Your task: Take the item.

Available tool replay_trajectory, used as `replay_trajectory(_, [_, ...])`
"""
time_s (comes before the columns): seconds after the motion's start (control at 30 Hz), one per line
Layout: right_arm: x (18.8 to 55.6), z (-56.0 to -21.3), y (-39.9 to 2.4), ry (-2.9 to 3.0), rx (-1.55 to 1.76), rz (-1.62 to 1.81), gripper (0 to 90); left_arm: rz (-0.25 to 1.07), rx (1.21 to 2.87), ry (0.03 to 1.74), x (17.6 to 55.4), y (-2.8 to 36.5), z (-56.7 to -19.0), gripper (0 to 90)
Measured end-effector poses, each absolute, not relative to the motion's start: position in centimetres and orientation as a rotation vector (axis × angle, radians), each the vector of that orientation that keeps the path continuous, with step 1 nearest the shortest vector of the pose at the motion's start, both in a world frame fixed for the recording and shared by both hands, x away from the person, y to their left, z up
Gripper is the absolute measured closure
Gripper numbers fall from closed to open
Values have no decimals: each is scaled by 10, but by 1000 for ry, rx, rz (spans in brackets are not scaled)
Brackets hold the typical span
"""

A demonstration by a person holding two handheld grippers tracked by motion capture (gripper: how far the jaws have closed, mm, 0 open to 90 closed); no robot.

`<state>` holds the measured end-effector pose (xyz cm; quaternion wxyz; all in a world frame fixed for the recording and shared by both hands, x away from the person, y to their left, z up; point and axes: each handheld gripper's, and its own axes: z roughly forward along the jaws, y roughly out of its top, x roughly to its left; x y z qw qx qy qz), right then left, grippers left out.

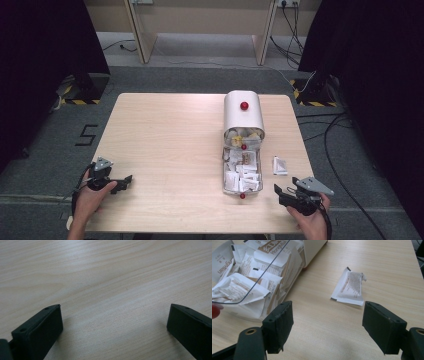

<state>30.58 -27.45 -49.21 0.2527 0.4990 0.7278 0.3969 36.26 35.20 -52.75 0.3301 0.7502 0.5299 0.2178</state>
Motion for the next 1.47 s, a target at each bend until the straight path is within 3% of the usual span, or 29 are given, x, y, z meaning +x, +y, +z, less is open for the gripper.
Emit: replay_trajectory(1.47, [283,-529,-283,1990,1352,1011,160,570,1962,1386,363,352,-528,0])
